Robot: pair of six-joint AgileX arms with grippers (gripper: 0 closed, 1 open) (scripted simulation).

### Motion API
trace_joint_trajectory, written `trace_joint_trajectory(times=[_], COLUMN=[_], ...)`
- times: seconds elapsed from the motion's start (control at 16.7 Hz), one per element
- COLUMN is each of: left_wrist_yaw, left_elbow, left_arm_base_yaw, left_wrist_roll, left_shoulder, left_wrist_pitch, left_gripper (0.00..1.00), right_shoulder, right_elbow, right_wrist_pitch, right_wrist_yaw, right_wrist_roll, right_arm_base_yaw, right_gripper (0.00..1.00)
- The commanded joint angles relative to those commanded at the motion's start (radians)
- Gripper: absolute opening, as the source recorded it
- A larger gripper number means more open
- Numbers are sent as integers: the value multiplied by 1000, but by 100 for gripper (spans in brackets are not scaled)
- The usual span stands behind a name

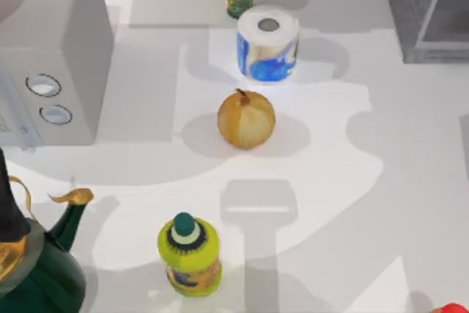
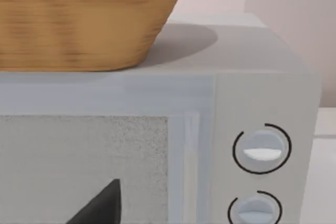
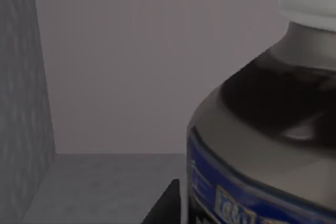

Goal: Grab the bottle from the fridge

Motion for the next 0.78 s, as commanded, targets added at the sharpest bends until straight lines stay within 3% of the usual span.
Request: trace_joint_trajectory(times=[0.78], left_wrist_yaw=[0], left_elbow=[0], left_arm_base_yaw=[0], left_wrist_roll=[0], left_shoulder=[0], left_wrist_pitch=[0], left_gripper=[100], right_shoulder=[-121], right_elbow=[45], right_wrist_pitch=[-164], right_wrist_yaw=[-2], right_wrist_roll=[2], right_arm_base_yaw=[-3], right_gripper=[0])
